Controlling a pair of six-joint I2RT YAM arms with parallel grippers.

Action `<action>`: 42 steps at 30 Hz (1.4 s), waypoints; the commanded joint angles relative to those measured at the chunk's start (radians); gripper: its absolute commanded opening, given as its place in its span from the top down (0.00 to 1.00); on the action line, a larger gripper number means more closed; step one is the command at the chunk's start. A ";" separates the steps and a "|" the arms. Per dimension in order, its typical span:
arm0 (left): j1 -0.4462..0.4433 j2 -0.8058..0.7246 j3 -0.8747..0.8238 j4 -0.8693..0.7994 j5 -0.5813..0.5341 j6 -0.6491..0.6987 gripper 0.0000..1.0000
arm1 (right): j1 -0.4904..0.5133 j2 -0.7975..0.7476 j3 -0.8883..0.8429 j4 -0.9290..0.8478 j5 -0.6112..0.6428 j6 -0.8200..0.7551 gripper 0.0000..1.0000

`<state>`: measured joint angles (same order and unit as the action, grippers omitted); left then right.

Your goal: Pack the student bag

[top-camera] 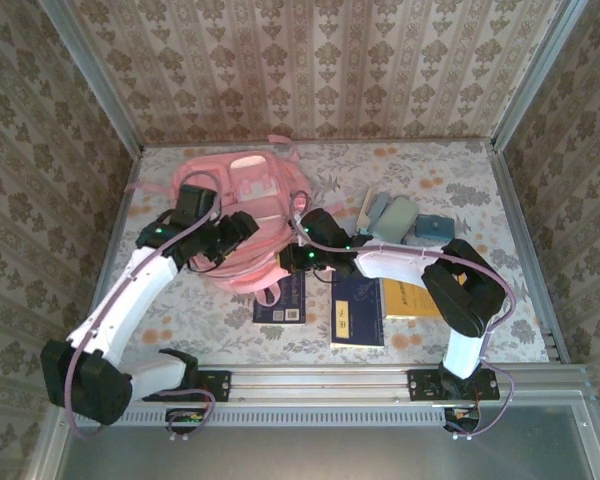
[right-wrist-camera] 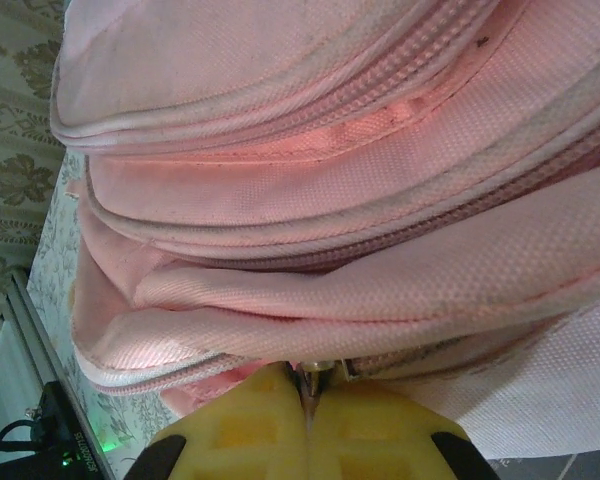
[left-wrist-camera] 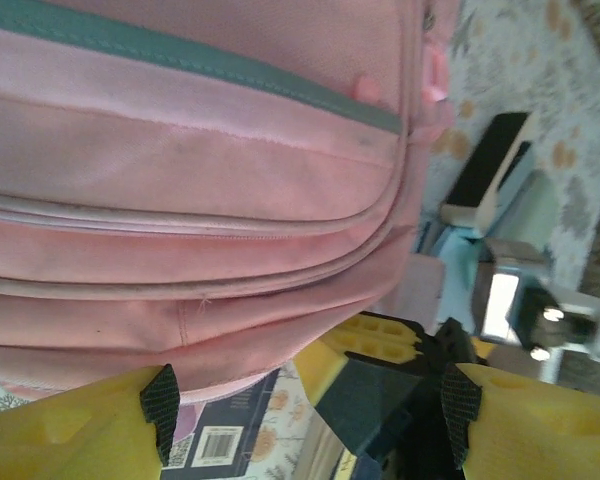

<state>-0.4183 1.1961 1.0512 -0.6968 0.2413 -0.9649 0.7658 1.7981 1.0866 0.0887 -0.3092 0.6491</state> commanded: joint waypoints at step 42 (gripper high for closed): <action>-0.173 0.199 -0.110 0.201 -0.217 0.692 0.53 | -0.008 -0.036 0.000 0.100 -0.031 -0.040 1.00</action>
<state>-0.6003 1.3746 0.9417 -0.5259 0.0406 -0.2810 0.7635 1.7977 1.0718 0.1101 -0.3054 0.6067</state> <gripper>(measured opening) 0.485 0.058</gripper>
